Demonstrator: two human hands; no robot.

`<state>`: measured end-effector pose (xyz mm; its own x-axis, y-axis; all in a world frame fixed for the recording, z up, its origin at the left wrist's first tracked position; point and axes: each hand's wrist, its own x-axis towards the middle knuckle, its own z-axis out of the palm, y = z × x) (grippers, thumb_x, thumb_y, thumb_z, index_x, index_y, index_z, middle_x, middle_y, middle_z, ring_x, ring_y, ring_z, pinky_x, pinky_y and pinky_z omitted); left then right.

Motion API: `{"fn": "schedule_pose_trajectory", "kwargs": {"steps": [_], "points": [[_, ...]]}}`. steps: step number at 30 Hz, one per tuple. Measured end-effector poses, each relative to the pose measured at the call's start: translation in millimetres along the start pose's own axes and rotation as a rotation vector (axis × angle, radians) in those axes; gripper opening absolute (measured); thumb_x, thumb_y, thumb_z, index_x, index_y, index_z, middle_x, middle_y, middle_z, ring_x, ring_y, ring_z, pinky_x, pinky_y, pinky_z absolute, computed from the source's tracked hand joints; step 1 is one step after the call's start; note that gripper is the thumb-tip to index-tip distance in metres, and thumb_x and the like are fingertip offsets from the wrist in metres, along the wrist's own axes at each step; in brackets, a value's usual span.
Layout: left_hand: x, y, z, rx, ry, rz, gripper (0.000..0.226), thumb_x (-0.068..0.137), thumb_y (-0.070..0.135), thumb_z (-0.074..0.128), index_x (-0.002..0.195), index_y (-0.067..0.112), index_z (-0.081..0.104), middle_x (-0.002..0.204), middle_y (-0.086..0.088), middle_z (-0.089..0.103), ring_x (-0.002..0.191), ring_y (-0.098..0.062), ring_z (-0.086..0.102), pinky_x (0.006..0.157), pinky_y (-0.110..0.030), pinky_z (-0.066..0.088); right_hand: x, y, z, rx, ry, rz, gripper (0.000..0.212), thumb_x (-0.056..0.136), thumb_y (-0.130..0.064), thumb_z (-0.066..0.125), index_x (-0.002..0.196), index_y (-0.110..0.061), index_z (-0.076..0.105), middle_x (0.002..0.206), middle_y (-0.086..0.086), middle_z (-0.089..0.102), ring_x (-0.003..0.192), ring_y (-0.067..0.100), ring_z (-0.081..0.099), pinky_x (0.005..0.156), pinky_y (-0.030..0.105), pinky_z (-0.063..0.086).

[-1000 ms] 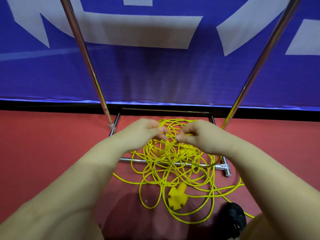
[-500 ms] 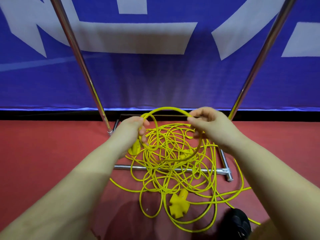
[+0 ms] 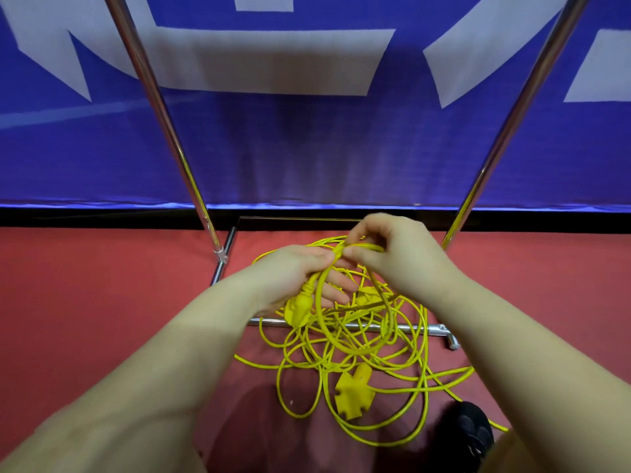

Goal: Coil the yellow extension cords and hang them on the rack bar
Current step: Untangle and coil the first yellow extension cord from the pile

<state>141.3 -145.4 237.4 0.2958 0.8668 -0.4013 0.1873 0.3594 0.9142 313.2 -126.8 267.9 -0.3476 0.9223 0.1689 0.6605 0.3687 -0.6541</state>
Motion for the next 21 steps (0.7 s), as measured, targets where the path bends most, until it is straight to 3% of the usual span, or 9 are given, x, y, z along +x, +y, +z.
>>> {"fn": "schedule_pose_trajectory", "kwargs": {"steps": [2,4,8,12,14,15,17,19,21], "points": [[-4,4,4,-0.003,-0.044,0.035,0.025,0.100,0.018,0.036,0.096,0.012,0.060,0.067,-0.002,0.070,0.054,-0.013,0.064,0.055,-0.023,0.052,-1,3,-1,0.013,0.070,0.035,0.023,0.073,-0.031,0.077,0.077,-0.024,0.055,0.066,-0.008,0.055,0.062,0.009,0.052,0.063,0.025,0.040],[-9,9,4,0.053,-0.029,0.086,0.028,0.100,0.015,0.034,0.091,0.014,0.060,0.055,0.003,0.063,0.042,-0.008,0.053,0.046,-0.020,0.045,-1,6,-3,0.001,0.081,0.072,0.034,0.069,-0.039,0.078,0.070,-0.020,0.051,0.061,-0.006,0.053,0.056,0.007,0.049,0.058,0.025,0.040],[-12,12,-5,0.051,0.064,0.124,0.027,0.100,0.012,0.033,0.083,0.010,0.053,0.045,0.007,0.044,0.036,-0.005,0.037,0.043,-0.020,0.038,1,12,4,-0.087,-0.174,0.182,0.053,0.082,-0.058,0.056,0.070,-0.006,0.057,0.061,0.007,0.062,0.054,0.016,0.053,0.059,0.030,0.044],[-12,15,-18,-0.018,0.264,0.146,0.028,0.101,0.011,0.031,0.080,0.011,0.050,0.051,0.004,0.039,0.033,-0.003,0.034,0.040,-0.017,0.036,0,31,4,-0.203,-0.567,0.274,0.044,0.094,-0.047,0.043,0.098,-0.007,0.060,0.101,0.010,0.069,0.096,0.026,0.063,0.088,0.033,0.046],[-13,14,-27,-0.018,0.328,0.145,0.029,0.101,0.011,0.030,0.080,0.010,0.050,0.055,-0.001,0.038,0.032,-0.003,0.034,0.039,-0.016,0.036,-1,39,3,-0.260,-0.630,0.293,0.035,0.096,-0.041,0.045,0.109,-0.012,0.057,0.113,0.009,0.065,0.106,0.027,0.058,0.091,0.032,0.042],[-13,14,-31,-0.013,0.345,0.137,0.030,0.101,0.011,0.030,0.080,0.010,0.051,0.056,-0.002,0.040,0.032,-0.004,0.036,0.039,-0.016,0.036,0,41,4,-0.198,-0.583,0.280,0.025,0.096,-0.037,0.047,0.102,-0.015,0.057,0.105,0.008,0.068,0.099,0.030,0.061,0.087,0.036,0.045],[-16,13,-40,0.026,0.356,0.101,0.031,0.100,0.009,0.031,0.080,0.008,0.054,0.052,-0.004,0.049,0.032,-0.005,0.042,0.038,-0.015,0.038,4,40,2,0.123,-0.341,0.245,0.011,0.093,-0.029,0.054,0.085,-0.022,0.051,0.075,0.004,0.069,0.071,0.029,0.062,0.073,0.047,0.050],[-20,11,-46,0.054,0.288,0.035,0.030,0.099,0.010,0.033,0.082,0.007,0.058,0.049,-0.003,0.059,0.036,-0.009,0.053,0.042,-0.017,0.044,7,36,-5,0.413,-0.014,0.230,0.015,0.088,-0.022,0.062,0.078,-0.022,0.051,0.056,-0.001,0.062,0.051,0.016,0.058,0.058,0.037,0.049],[-23,9,-50,0.053,0.214,-0.026,0.025,0.096,0.016,0.042,0.088,0.005,0.063,0.063,-0.010,0.069,0.049,-0.017,0.063,0.053,-0.025,0.053,9,33,-14,0.512,0.175,0.199,0.018,0.085,-0.020,0.066,0.073,-0.019,0.053,0.047,-0.005,0.055,0.043,0.007,0.048,0.050,0.022,0.042]]}}
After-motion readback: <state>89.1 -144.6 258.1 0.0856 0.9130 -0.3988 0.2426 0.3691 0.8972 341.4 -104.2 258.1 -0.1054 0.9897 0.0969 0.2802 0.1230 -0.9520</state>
